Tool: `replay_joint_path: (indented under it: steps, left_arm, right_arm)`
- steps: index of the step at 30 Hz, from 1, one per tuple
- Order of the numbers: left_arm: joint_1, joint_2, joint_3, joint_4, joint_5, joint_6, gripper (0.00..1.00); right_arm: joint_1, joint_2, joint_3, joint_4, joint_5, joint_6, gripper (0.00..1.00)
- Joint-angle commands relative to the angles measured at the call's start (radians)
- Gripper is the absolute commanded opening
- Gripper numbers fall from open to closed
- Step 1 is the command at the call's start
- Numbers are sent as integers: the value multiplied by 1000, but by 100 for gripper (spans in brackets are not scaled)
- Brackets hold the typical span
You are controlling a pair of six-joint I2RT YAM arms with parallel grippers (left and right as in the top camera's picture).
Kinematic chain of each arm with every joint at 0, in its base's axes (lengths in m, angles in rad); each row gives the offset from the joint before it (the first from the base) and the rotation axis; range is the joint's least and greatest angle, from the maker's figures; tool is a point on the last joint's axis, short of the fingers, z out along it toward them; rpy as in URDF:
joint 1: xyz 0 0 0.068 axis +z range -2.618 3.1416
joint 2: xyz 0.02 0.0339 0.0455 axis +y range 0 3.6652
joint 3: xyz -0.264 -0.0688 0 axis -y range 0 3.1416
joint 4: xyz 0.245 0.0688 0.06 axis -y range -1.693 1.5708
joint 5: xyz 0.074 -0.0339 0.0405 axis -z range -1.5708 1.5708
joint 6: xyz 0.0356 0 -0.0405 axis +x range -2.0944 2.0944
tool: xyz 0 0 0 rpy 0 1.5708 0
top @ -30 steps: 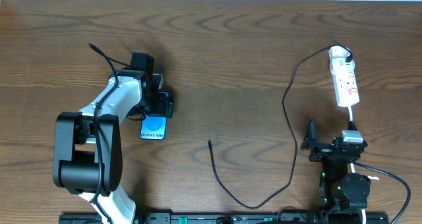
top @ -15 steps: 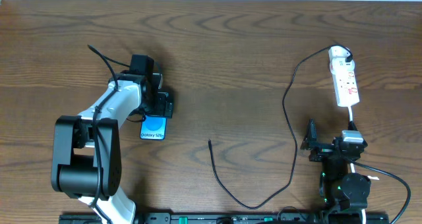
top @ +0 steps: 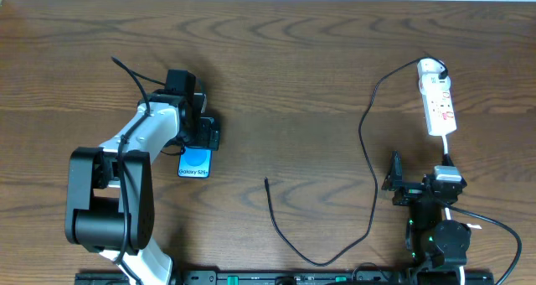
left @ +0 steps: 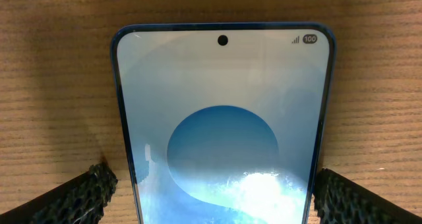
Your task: Plug charger to phone and switch on socket
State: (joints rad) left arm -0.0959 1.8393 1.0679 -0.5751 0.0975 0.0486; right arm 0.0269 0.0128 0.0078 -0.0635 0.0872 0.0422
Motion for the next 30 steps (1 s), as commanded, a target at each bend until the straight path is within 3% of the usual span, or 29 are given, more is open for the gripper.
replay_joint_path:
  steps: [1,30]
  left_arm:
    - [-2,37,-38,-14,2,-5,99]
    - [-2,37,-38,-43,-39,-20,99]
  right_arm:
    - [8,-6,-2,-1,11,13,99]
    - [8,-6,-2,-1,11,13,99]
